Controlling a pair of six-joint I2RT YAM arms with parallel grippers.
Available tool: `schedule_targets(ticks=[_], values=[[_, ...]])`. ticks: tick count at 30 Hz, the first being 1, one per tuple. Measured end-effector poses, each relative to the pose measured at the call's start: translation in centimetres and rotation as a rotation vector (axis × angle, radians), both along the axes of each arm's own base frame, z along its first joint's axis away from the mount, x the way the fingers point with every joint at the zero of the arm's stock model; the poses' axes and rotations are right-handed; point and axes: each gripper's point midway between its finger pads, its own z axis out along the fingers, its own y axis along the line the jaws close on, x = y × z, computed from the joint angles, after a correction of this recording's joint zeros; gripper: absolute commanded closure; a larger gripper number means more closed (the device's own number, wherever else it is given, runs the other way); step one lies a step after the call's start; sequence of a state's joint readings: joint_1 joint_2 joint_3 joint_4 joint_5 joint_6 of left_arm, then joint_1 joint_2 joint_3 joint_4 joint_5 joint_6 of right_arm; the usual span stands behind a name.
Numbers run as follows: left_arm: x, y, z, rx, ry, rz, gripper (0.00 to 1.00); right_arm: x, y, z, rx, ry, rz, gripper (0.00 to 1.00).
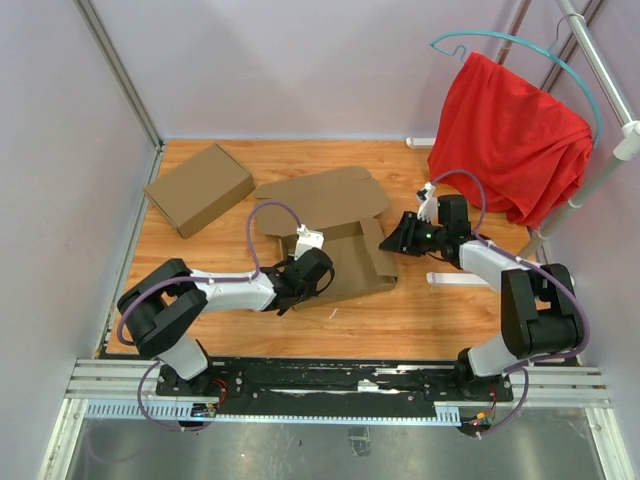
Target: Fold the paper box
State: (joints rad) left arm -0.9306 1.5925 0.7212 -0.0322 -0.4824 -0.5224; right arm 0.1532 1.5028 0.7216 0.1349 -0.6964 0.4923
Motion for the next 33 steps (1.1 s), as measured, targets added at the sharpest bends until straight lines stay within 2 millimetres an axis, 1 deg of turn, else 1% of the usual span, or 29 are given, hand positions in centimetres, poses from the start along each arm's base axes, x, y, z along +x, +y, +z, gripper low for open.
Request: schedule_targets(ticks=[6,12,16,20,22,26,29,32,33], values=[[-0.6,0.2,0.2,-0.017,0.011,-0.005,0.86,1.1,0.6,0.2,-0.099,-0.035,0.005,0.62],[-2.0,1.2,0.2,-0.031,0.042,-0.011,0.86,1.4,1.3,-1.0,-0.189,-0.010,0.031,0.64],[-2.3,1.4,0.2,-0.030,0.051,-0.010,0.87,0.8,2.3,-1.7,-0.245,0.012,0.074,0.64],[-2.3,1.4,0.2,-0.032,0.053,-0.009,0.87,0.5,2.4,-1.9,-0.307,0.016,0.084,0.64],[-2.3,1.4,0.2,-0.033,0.054,-0.009,0.87,-0.1,2.3,-2.3,-0.350,0.030,0.090,0.64],[-2.3,1.4,0.2,-0.034,0.055,-0.010,0.87,-2.2,1.9,-3.7,-0.468,0.079,0.120,0.65],[-2.4,1.3,0.2,-0.038,0.056,-0.012,0.87,-3.7,1.6,-4.5,-0.550,0.104,0.143,0.70],[-2.4,1.2,0.2,-0.041,0.058,-0.015,0.87,-4.4,1.3,-4.9,-0.630,0.106,0.158,0.84],[-2.4,1.2,0.2,-0.041,0.059,-0.015,0.87,-4.4,1.1,-5.1,-0.666,0.102,0.158,0.88]])
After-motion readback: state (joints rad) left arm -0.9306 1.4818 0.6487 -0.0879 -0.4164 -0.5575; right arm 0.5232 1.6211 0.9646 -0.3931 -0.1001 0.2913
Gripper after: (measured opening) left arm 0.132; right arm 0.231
